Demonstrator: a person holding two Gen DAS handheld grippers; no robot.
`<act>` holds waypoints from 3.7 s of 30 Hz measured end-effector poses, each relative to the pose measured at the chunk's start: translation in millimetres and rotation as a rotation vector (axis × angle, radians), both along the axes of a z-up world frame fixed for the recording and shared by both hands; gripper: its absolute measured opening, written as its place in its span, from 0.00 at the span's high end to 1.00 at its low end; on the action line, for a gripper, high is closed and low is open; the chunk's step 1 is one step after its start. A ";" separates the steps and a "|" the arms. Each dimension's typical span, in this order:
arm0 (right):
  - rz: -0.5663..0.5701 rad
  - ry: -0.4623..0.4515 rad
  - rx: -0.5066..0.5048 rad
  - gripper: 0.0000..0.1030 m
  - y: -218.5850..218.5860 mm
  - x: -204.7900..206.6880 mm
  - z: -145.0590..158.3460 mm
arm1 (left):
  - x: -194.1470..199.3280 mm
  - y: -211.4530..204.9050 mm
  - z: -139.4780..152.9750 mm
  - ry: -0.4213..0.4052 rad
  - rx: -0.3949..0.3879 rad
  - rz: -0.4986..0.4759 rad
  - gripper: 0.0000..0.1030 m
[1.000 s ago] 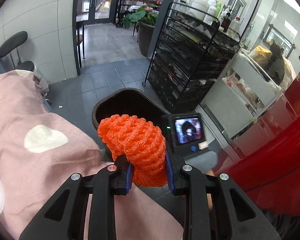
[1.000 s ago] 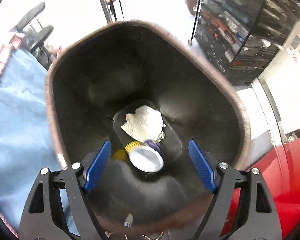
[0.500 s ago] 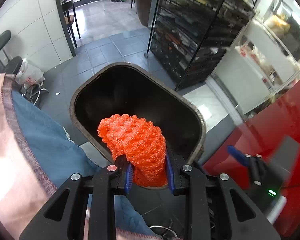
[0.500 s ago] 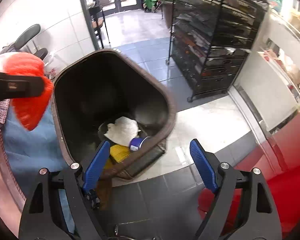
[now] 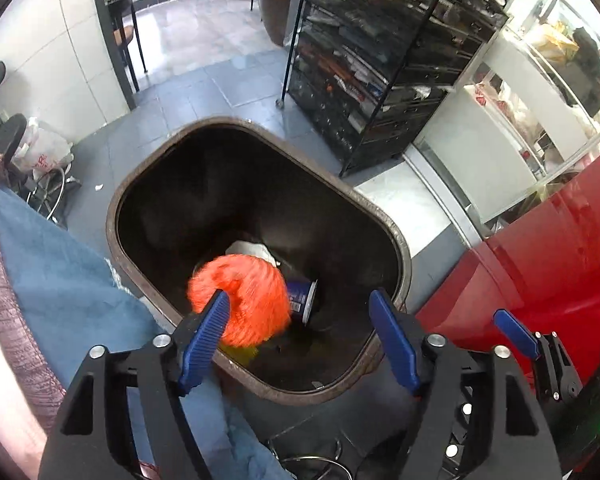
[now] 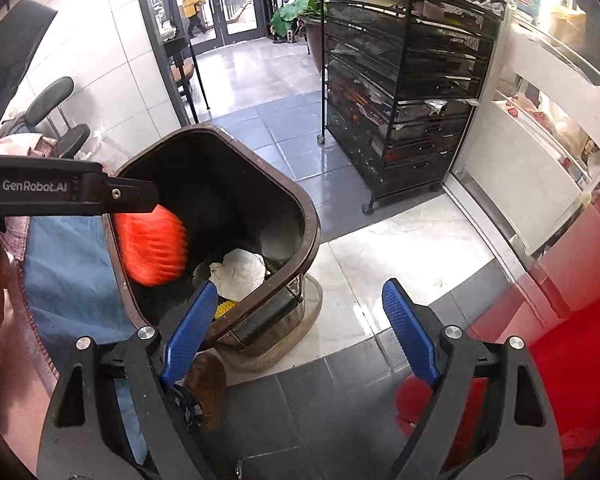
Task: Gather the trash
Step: 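Lower the left gripper into the black bin and open it to drop the orange net, then move both tools back from the bin to the remaining trash, then grasp the white face mask with the right gripper while the left reaches the green milk carton, then close the left gripper on the green milk carton while the right gripper lifts the mask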
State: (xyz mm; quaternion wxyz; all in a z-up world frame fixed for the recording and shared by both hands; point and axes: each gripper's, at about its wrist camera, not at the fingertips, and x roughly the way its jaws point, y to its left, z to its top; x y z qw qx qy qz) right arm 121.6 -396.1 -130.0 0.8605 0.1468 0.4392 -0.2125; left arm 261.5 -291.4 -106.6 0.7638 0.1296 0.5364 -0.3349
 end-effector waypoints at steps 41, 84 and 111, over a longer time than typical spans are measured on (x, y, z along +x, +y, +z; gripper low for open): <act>0.481 -0.195 0.097 0.12 147.3 38.9 120.2 | -97.6 204.7 149.3 -0.518 -0.208 0.377 0.06; 0.991 -0.086 0.073 0.96 384.2 72.3 158.0 | -91.4 468.0 90.0 -0.258 -0.241 1.096 0.07; 0.883 -0.161 0.123 0.96 318.2 46.2 158.7 | -67.1 459.7 90.6 -0.224 -0.363 1.096 0.33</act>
